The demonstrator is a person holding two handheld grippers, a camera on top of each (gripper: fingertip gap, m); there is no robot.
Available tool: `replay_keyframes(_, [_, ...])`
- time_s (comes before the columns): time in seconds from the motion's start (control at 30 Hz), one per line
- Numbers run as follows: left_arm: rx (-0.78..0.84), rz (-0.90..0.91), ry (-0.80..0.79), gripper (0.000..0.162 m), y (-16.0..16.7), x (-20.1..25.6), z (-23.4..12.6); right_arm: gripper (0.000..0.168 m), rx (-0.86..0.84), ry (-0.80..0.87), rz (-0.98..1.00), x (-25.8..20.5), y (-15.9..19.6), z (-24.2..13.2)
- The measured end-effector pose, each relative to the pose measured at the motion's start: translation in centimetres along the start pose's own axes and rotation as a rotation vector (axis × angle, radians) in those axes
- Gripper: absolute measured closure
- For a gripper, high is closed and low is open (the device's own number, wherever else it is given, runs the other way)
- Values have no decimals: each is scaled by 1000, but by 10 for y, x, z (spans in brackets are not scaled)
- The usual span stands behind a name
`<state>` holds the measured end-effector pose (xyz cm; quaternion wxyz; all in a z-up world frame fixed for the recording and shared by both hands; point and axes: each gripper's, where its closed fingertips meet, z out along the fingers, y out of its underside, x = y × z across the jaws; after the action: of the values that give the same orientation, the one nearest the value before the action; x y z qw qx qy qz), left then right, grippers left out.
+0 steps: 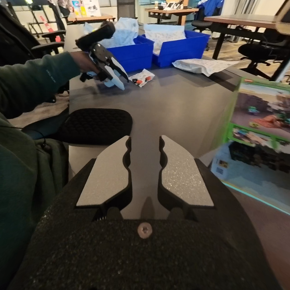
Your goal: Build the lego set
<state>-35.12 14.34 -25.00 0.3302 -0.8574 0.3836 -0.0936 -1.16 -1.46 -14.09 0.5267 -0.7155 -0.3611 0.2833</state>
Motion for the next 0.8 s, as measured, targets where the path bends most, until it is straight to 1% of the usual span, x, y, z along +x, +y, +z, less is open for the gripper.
replay_keyframes(0.07, [-6,2,8,104,2,3,4,135,-3,-12,-4,-3,0,3])
replay_keyframes(0.13, [-4,-27,50,102,0,9,6,135,-7,-20,-7,-6,-1,6])
replay_keyframes(0.17, [0,-21,84,98,-1,15,7,135,-7,-23,-8,-7,-1,7])
replay_keyframes(0.23, [15,-10,206,96,-4,37,7,135,-9,-29,-6,-9,-1,8])
replay_keyframes(0.27, [24,-11,227,94,-6,41,8,134,-9,-32,-4,-10,-2,9])
replay_keyframes(0.33, [29,-16,248,94,-8,43,7,134,-14,-38,-5,-12,-1,11])
replay_keyframes(0.37, [63,-26,248,94,-14,41,5,134,-17,-41,-8,-13,-1,12])
replay_keyframes(0.47, [191,-39,201,95,-34,29,-5,134,-26,-47,-15,-15,-1,15])
replay_keyframes(0.53, [197,-29,174,96,-34,25,-9,134,-26,-52,-14,-16,-1,16])
replay_keyframes(0.73, [162,-8,145,160,-26,31,-12,135,-25,-55,-11,-16,-1,19])
replay_keyframes(0.8, [149,4,177,162,-23,40,-12,134,-28,-56,-10,-16,0,20])
